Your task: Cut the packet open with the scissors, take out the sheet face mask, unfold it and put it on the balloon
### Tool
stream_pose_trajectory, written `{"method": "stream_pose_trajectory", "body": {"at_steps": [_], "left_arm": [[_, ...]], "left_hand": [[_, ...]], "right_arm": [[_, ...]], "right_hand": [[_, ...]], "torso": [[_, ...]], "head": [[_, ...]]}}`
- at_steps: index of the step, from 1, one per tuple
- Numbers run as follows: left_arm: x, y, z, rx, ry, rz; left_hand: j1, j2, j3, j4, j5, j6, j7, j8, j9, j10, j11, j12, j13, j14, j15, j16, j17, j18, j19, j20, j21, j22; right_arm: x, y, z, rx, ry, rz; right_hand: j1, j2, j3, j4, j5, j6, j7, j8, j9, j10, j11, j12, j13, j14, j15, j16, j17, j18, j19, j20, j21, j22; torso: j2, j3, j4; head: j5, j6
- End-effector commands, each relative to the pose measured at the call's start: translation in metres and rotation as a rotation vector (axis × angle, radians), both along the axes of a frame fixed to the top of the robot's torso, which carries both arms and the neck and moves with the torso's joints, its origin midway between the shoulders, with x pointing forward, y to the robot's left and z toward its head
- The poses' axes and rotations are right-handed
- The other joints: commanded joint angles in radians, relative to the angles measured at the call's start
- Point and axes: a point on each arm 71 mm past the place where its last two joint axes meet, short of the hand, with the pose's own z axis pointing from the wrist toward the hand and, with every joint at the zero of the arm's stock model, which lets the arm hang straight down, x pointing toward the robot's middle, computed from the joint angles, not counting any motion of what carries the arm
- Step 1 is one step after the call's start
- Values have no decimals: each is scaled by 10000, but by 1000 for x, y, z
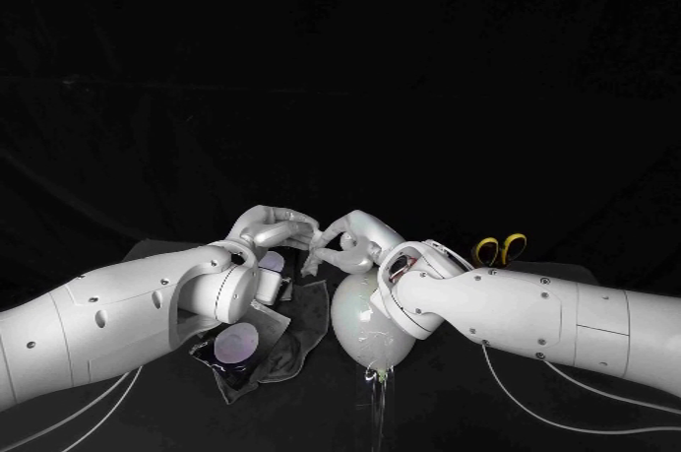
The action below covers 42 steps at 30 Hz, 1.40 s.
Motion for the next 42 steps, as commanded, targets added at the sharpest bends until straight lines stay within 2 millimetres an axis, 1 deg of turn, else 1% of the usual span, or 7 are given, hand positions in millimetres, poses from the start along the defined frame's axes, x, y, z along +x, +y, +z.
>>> {"method": "stream_pose_trajectory", "body": {"at_steps": [1, 13, 15, 18, 23, 31, 42], "left_arm": [[0, -2, 2, 33, -73, -72], [-1, -2, 2, 21, -54, -48], [-1, -3, 2, -7, -40, -58], [-2, -5, 2, -42, -19, -92], [-3, -7, 2, -81, 29, -145], [-4, -8, 1, -122, 121, -194], [-4, -7, 1, -136, 129, -168]], "left_hand": [[66, -35, 30, 32, 29, 80, 20, -57, 1380, 128, -1, -137, -1, 119, -4, -105, -26, 95, -55, -24, 68, -4], [76, -36, 32, 31, 45, 119, 11, -102, 1407, 319, -21, -355, 11, 305, -32, -273, -60, 122, 43, -52, 142, 15], [70, -63, 43, 23, 47, 144, 11, -138, 1433, 445, -47, -569, 9, 486, -43, -521, -129, 133, 196, -121, 258, 51], [92, -79, 39, -8, 57, 179, -3, -214, 1469, 668, -64, -907, 14, 854, -76, -997, -237, 126, 425, -306, 569, 191], [91, -87, 65, -8, 51, 211, -16, -282, 1511, 892, -79, -1181, 27, 1237, -110, -1518, -307, 125, 531, -405, 703, 232], [103, -95, 73, -26, 62, 243, -22, -325, 1534, 1046, -90, -1323, 42, 1468, -139, -1790, -306, 124, 578, -441, 761, 243], [109, -131, 116, -70, 108, 283, -30, -349, 1548, 1143, -105, -1406, 53, 1594, -160, -1943, -288, 120, 586, -463, 791, 248]], "right_arm": [[1, 0, 0, -136, -24, 30], [6, -6, 0, -99, -124, -326], [5, -5, 0, -35, -154, -320], [4, -2, 1, 79, -224, -290], [4, -1, 2, 258, -295, -329], [5, -2, 4, 519, -413, -456], [9, -9, 3, 515, -479, -944]], "right_hand": [[-25, -7, 64, -11, -14, -41, 36, -86, -33, 555, 57, 70, 1968, 1002, 50, 21, 2556, -122, 36, 52, 60, 134], [-52, -11, 83, -9, -17, -11, 47, -124, -55, 565, 71, 79, 1980, 1019, 66, 19, 2584, -123, 45, 69, 72, 147], [-168, -102, 22, 37, -23, -21, 73, -181, -83, 557, 94, 68, 1969, 1007, 83, 21, 2564, -118, 34, 85, 56, 148], [-228, -132, -6, 67, -24, -17, 80, -211, -98, 560, 103, 71, 1973, 1008, 93, 21, 2565, -118, 35, 95, 57, 153], [-418, -245, -128, 171, -24, 2, 97, -282, -133, 567, 124, 77, 1982, 1010, 115, 20, 2570, -113, 22, 120, 40, 159], [-725, -439, -412, 383, -25, 8, 118, -386, -177, 567, 148, 75, 1985, 1007, 144, 21, 2564, -106, 6, 153, 17, 166], [-767, -436, -494, 460, -25, 117, 88, -373, -172, 576, 129, 85, 1997, 1021, 135, 19, 2588, -105, 30, 159, 45, 185]], "torso": [[-2, 3, -5], [0, -1, -6], [2, 2, -4], [10, 0, 7], [2, -10, 3], [2, -1, 3], [-1, -4, -7]], "head": [[-2, -4], [11, 7], [13, 8], [-1, 13], [2, 0], [24, 6], [35, 10]]}}
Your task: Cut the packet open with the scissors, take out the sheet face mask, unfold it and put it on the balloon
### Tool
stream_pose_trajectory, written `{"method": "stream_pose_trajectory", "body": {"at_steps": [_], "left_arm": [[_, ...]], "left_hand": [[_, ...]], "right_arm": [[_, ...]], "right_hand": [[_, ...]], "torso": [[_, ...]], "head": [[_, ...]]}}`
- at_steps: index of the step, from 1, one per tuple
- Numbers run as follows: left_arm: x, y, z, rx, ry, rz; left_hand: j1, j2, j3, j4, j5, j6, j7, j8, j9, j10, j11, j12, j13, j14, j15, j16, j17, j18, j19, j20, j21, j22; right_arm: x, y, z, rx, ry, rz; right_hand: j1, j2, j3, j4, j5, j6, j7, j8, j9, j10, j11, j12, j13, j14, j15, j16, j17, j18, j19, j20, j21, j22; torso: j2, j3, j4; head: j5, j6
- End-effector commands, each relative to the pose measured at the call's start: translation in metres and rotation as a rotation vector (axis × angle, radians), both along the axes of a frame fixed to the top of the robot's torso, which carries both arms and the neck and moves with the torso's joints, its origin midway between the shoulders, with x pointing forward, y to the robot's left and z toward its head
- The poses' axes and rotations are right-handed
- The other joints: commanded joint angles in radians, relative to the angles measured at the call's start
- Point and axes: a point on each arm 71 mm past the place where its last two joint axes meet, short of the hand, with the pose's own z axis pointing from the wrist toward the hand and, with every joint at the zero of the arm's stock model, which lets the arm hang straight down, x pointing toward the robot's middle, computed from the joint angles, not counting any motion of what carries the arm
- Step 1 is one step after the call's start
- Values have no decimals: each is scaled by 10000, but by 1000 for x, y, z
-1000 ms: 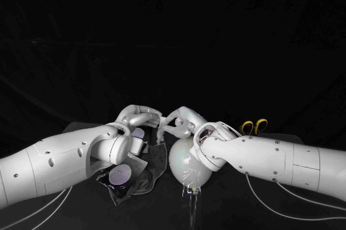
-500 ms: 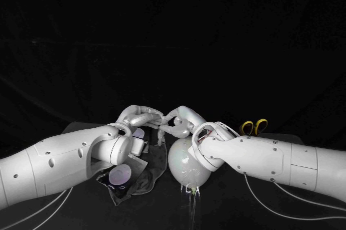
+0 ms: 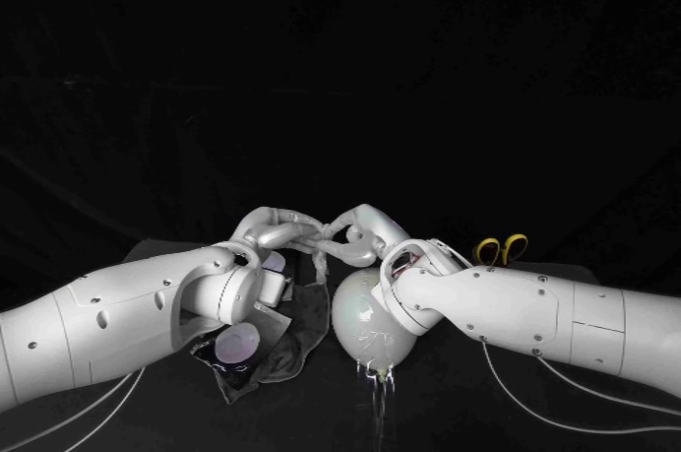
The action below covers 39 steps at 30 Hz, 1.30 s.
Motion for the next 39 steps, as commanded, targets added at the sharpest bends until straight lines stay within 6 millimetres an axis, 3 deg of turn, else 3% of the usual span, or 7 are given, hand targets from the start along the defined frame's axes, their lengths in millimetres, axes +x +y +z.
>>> {"method": "stream_pose_trajectory", "body": {"at_steps": [1, 14, 23, 39], "left_arm": [[-1, -2, 1, -86, 2, -51], [-1, -1, 2, -151, -48, 45], [-1, -2, 2, -200, -5, -70], [-2, -6, 1, -271, 84, -419]], "left_hand": [[101, -25, 53, -24, 26, 83, 7, -10, 1549, 108, -16, -60, 1, 124, -1, -69, 24, 136, 34, -19, 62, 20], [84, -50, 204, -85, 23, 98, -9, -81, 1550, 128, -7, -211, 15, 143, 19, -253, 84, 99, -71, -7, 92, 39], [29, 34, 180, -77, -42, 101, 91, -177, 1588, -501, 207, -528, -34, -558, 290, -503, 234, -54, -708, 220, -170, -59], [-58, 21, 326, -87, -7, 89, 249, -161, 1714, -1262, 444, -758, -103, -1279, 547, -637, 304, -37, -1050, 452, -506, -260]], "right_arm": [[2, -3, 2, 41, -181, -229], [2, -5, 1, -60, -179, -233], [4, -6, 0, -244, -70, -127], [3, -2, 0, -272, -59, 93]], "right_hand": [[-88, -30, -76, 32, -25, 90, -13, -36, 12, 572, 40, 57, 2008, 1040, 40, 34, 2598, -28, 18, 64, 2, 189], [-31, -38, -134, 47, -24, 227, -69, 5, 30, 575, -5, 59, 2013, 1041, 11, 33, 2601, -21, 24, 52, 3, 198], [136, -134, -199, -38, -23, 218, -77, -32, 18, 533, -21, 11, 1963, 999, -9, 37, 2529, -3, -40, 35, -86, 176], [210, -129, -202, -69, -23, 240, -82, -33, 18, 544, -26, 22, 1979, 1001, -14, 37, 2533, -4, -43, 30, -90, 179]], "torso": [[-1, 1, -3], [-2, -2, 1], [0, 0, 9], [-2, -1, 6]], "head": [[2, 3], [-6, 23], [-9, 43], [-20, 57]]}}
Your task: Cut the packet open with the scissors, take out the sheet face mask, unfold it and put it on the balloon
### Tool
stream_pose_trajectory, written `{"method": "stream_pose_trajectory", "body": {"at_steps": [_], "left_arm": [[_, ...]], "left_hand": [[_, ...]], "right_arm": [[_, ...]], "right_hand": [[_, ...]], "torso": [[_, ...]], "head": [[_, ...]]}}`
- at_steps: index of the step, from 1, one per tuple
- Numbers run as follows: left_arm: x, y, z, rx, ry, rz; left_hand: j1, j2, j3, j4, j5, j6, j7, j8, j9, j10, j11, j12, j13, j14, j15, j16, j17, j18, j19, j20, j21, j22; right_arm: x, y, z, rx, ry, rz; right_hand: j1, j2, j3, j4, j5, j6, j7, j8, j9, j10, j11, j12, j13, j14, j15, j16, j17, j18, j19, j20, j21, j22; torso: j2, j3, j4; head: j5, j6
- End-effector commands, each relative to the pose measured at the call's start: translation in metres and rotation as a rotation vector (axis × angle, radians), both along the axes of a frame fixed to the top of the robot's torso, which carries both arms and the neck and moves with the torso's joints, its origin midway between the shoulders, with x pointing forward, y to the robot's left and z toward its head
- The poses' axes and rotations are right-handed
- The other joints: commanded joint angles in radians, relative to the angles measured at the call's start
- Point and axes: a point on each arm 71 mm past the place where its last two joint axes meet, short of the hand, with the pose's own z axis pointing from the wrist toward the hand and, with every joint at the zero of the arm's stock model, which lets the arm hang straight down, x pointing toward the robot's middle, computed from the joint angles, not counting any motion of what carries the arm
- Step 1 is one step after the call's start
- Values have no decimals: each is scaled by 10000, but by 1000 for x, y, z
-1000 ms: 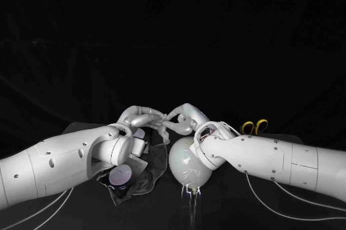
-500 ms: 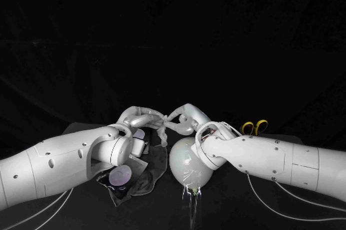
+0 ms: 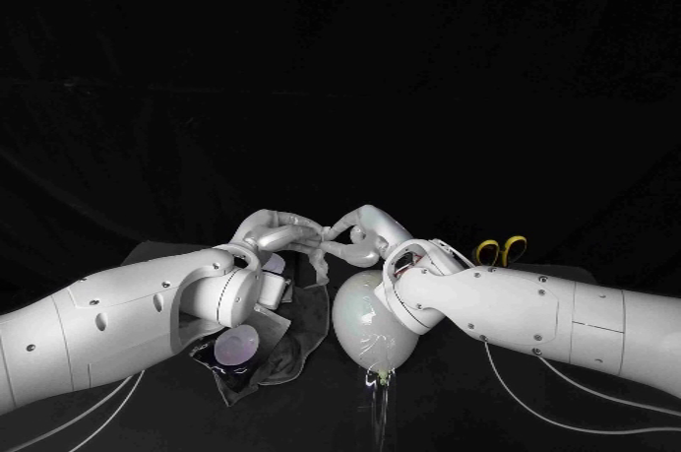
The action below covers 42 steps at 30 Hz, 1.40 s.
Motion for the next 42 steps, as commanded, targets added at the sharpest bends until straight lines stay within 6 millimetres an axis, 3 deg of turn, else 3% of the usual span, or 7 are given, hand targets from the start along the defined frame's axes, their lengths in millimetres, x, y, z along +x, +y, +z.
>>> {"method": "stream_pose_trajectory", "body": {"at_steps": [1, 13, 19, 24, 25, 29, 42], "left_arm": [[-1, -5, 2, -146, -25, -374], [-3, -9, 2, -140, -92, -673], [-3, -10, 2, -134, -103, -700], [-3, -9, 3, -123, -119, -666], [-3, -9, 3, -122, -123, -658], [-3, -9, 3, -115, -125, -635], [-1, -5, 2, -31, -117, -478]], "left_hand": [[-36, 35, 51, -7, -4, 34, 116, 43, 1062, -86, -17, -52, -13, -81, 29, -44, 13, 40, -63, 8, -44, -15], [-22, -110, 257, -182, 118, 110, 111, 65, 1096, -116, -17, -27, -1, -111, 35, 0, 38, 81, -78, 38, -39, -21], [-53, -129, 290, -183, 128, 131, 112, 69, 1102, -92, -20, -10, 3, -91, 29, 25, 50, 89, -63, 46, -20, -13], [-65, -134, 302, -182, 131, 137, 112, 70, 1104, -82, -22, -3, 5, -83, 27, 35, 54, 92, -58, 48, -13, -10], [-71, -136, 311, -181, 134, 141, 111, 70, 1105, -77, -24, 0, 5, -78, 25, 41, 56, 94, -54, 49, -8, -8], [-74, -135, 320, -181, 137, 143, 110, 70, 1106, -72, -25, 4, 6, -73, 23, 47, 59, 97, -50, 49, -4, -7], [-75, -136, 342, -187, 140, 144, 107, 68, 1107, -66, -29, 8, 6, -68, 19, 55, 63, 103, -43, 48, 7, -2]], "right_arm": [[-1, 3, 0, -128, -75, 262], [2, 4, 1, -172, -213, 209], [2, 4, 1, -166, -266, 234], [1, 4, 2, -158, -328, 337], [1, 3, 2, -154, -342, 357], [0, 3, 2, -113, -407, 445], [0, -3, 3, 9, -438, 472]], "right_hand": [[71, 9, -53, -23, -23, 78, 9, -34, 6, 549, -19, -19, 1980, 1019, -30, 25, 2533, 11, -42, 31, -50, 179], [99, -26, -82, -41, -24, 68, 16, -49, 0, 542, -16, -27, 1972, 1016, -31, 25, 2527, 10, -46, 28, -54, 181], [264, 100, -24, -93, -22, 214, -34, 5, 22, 582, -53, 17, 2023, 1070, -49, 20, 2618, -2, 4, 16, 8, 211], [994, 711, 529, -458, -21, 620, -234, 222, 114, 656, -229, 96, 2117, 1080, -176, 19, 2635, -13, 123, -60, 155, 278], [1292, 963, 790, -670, -18, 837, -339, 380, 194, 706, -325, 149, 2178, 1080, -247, 19, 2635, -30, 207, -115, 264, 327], [1392, 1130, 1166, -933, -16, 998, -403, 623, 349, 836, -399, 290, 2341, 1080, -362, 19, 2635, -76, 395, -247, 504, 442], [887, 1063, 1895, -1246, -18, 922, -453, 914, 567, 891, -463, 340, 2406, 1080, -440, 19, 2635, -118, 513, -363, 671, 580]], "torso": [[0, -1, 1], [4, 2, 4], [-1, 1, -6], [-3, 4, -7], [-1, 3, -6], [2, 2, -4], [-5, -2, 0]], "head": [[-2, 7], [-4, 26], [1, 27], [1, 20], [2, 20], [6, 19], [27, -11]]}}
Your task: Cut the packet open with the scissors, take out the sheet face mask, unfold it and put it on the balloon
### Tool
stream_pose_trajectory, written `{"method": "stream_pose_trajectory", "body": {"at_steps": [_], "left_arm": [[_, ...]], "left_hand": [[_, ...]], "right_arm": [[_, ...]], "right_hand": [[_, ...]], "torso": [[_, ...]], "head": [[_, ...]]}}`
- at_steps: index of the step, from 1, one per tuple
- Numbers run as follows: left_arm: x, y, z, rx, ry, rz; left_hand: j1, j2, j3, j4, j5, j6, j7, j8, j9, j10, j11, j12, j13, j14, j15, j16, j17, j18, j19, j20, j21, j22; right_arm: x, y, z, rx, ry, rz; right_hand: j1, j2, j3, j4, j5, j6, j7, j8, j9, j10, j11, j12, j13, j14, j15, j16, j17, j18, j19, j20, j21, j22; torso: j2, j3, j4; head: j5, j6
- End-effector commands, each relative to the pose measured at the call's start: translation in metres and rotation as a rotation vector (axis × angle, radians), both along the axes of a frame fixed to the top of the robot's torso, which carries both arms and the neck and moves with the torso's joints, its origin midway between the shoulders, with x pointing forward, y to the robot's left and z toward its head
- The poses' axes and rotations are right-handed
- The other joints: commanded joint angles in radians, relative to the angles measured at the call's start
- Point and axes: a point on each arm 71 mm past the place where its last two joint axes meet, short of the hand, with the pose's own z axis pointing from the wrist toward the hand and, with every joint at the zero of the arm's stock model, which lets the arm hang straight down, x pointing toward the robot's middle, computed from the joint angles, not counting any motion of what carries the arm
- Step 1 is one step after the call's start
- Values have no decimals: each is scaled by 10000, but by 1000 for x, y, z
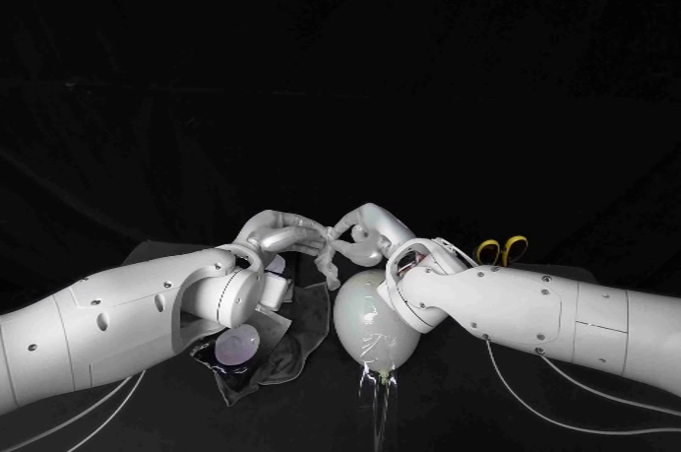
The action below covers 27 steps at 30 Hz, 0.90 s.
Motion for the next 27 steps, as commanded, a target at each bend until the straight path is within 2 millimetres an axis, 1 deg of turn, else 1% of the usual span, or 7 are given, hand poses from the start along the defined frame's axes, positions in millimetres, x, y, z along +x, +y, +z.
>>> {"method": "stream_pose_trajectory", "body": {"at_steps": [1, 10, 11, 21, 27], "left_arm": [[1, 0, 2, 31, -144, -90], [4, 7, 1, 289, -213, 93], [4, 7, 1, 304, -217, 106], [7, 15, 1, 443, -298, 323], [8, 18, 0, 495, -300, 473]], "left_hand": [[-29, -87, 52, -9, 56, 62, -13, 47, 1105, 3, -30, -5, -4, -33, -17, 55, 10, 107, -10, 14, 7, 14], [-24, -79, 74, -13, 53, 62, -16, 45, 1106, 8, -32, -2, -4, -31, -20, 62, 14, 112, -3, 12, 20, 20], [-24, -79, 74, -13, 53, 62, -16, 45, 1106, 8, -32, -2, -4, -31, -20, 62, 14, 112, -3, 12, 20, 20], [-15, -80, 96, -31, 34, 67, -25, 44, 1110, 31, -41, 13, 0, -21, -28, 81, 22, 120, 5, 9, 48, 36], [-13, -84, 105, -43, 20, 74, -30, 43, 1113, 60, -50, 31, 6, -8, -36, 101, 31, 125, 8, 7, 74, 50]], "right_arm": [[-1, 0, 1, 36, -150, 279], [0, -13, 1, 720, 283, -186], [0, -15, 1, 791, 341, -243], [4, -33, 1, 1463, 1097, -887], [5, -41, 3, 1721, 1265, -1082]], "right_hand": [[-114, -6, 71, -5, 47, -28, -39, 56, 107, 904, -87, 23, 2407, 1026, -61, 36, 2634, 16, 44, -2, 47, 584], [-255, -43, 188, -83, 48, -35, -60, 142, 167, 939, -107, 69, 2457, 1026, -79, 36, 2634, -15, 157, -17, 198, 652], [-295, -55, 215, -104, 47, -28, -71, 169, 185, 956, -117, 92, 2482, 1026, -87, 36, 2634, -51, 287, -23, 375, 715], [-550, -139, 375, -235, 47, 29, -142, 352, 300, 1057, -177, 238, 2635, 1026, -139, 36, 2634, -82, 447, -68, 545, 796], [-570, -144, 386, -244, 47, 35, -148, 368, 311, 1057, -183, 238, 2635, 1026, -144, 36, 2634, -81, 448, -72, 542, 797]], "torso": [[-5, -4, 2], [-1, 0, -2], [-2, 2, -5], [-4, 4, -11], [-2, 2, -2]], "head": [[10, -11], [31, -41], [33, -44], [39, -67], [27, -74]]}}
